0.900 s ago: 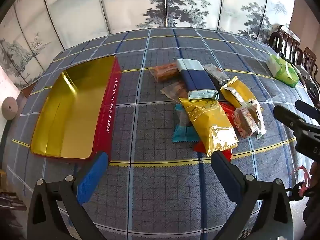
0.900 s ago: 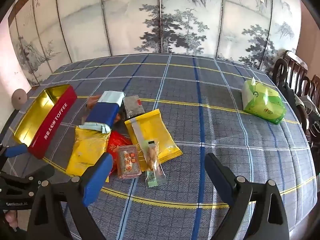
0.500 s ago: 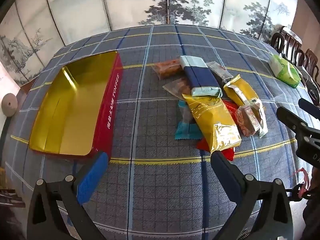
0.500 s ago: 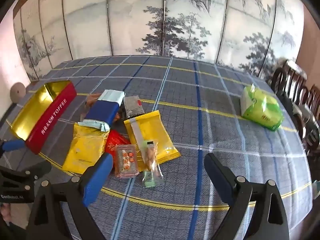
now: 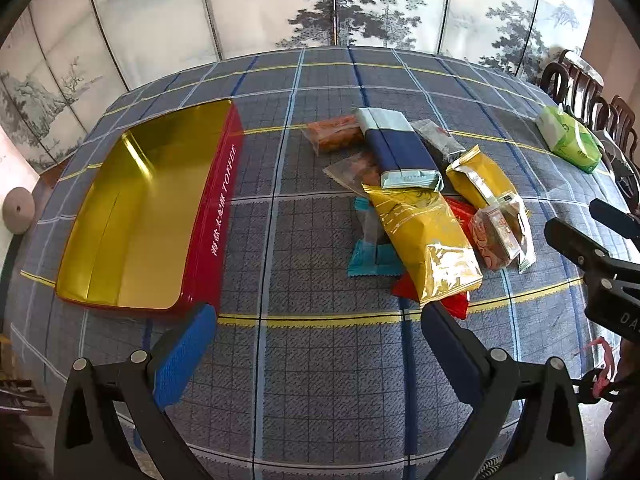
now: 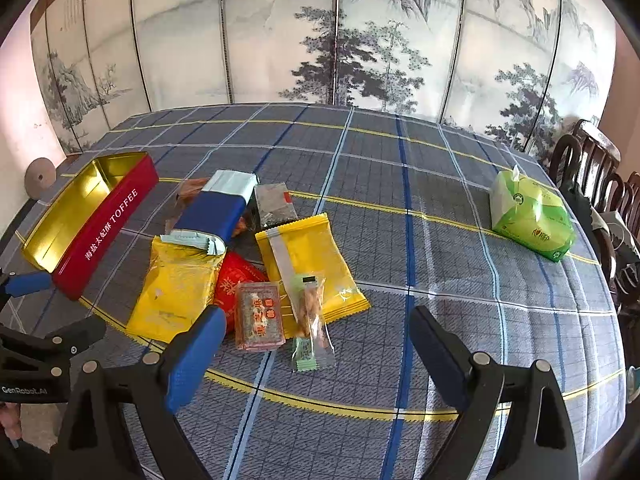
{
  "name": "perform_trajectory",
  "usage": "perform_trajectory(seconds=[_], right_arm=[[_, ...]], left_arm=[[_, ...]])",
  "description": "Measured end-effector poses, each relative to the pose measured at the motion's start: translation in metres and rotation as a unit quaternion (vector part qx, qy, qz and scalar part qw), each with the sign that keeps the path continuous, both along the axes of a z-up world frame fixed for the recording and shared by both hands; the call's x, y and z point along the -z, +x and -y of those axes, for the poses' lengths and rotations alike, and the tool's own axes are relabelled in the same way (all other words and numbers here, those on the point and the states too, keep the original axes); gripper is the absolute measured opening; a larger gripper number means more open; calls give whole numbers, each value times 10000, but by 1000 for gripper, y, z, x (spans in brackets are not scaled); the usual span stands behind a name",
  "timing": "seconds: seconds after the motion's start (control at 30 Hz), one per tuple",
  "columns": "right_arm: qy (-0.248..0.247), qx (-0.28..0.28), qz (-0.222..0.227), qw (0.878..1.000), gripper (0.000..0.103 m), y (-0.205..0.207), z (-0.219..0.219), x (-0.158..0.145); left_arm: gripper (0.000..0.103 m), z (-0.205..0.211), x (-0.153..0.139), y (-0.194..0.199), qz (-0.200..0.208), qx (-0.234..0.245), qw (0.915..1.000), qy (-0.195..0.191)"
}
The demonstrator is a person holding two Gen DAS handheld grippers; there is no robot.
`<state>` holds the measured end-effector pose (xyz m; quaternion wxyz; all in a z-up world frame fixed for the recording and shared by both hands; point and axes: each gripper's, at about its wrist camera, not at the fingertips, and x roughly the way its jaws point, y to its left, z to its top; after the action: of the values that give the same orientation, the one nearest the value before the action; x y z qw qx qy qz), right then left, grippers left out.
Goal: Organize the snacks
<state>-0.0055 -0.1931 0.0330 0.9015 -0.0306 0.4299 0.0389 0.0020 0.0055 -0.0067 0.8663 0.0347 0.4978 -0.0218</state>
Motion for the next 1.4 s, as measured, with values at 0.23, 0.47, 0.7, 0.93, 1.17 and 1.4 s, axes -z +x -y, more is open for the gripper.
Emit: perform_trajectory(seconds=[0.23, 0.47, 0.7, 0.93, 1.17, 1.4], right_arm=[[-1, -48, -39, 10000, 94, -2, -2, 4], [17, -101, -48, 9999, 94, -1, -4, 5], [-17, -116, -43, 9999, 94, -3, -5, 8], [-3, -179, -50, 9998, 94, -3, -6, 8], [19, -210, -77, 9997, 94, -1, -7, 10], [20, -223, -103, 9997, 94, -1, -6, 11]], left_arm=[[101, 2, 2, 1, -35, 15, 10000, 21], [101, 3, 4, 0, -43, 5, 10000, 26], [101, 2, 4, 1, -55, 27, 10000, 20], [101, 2, 5, 0, -79, 39, 10000, -4], [101, 3, 6, 0, -97, 60, 9999, 24], [101, 6, 9, 1, -131, 75, 9999, 49]])
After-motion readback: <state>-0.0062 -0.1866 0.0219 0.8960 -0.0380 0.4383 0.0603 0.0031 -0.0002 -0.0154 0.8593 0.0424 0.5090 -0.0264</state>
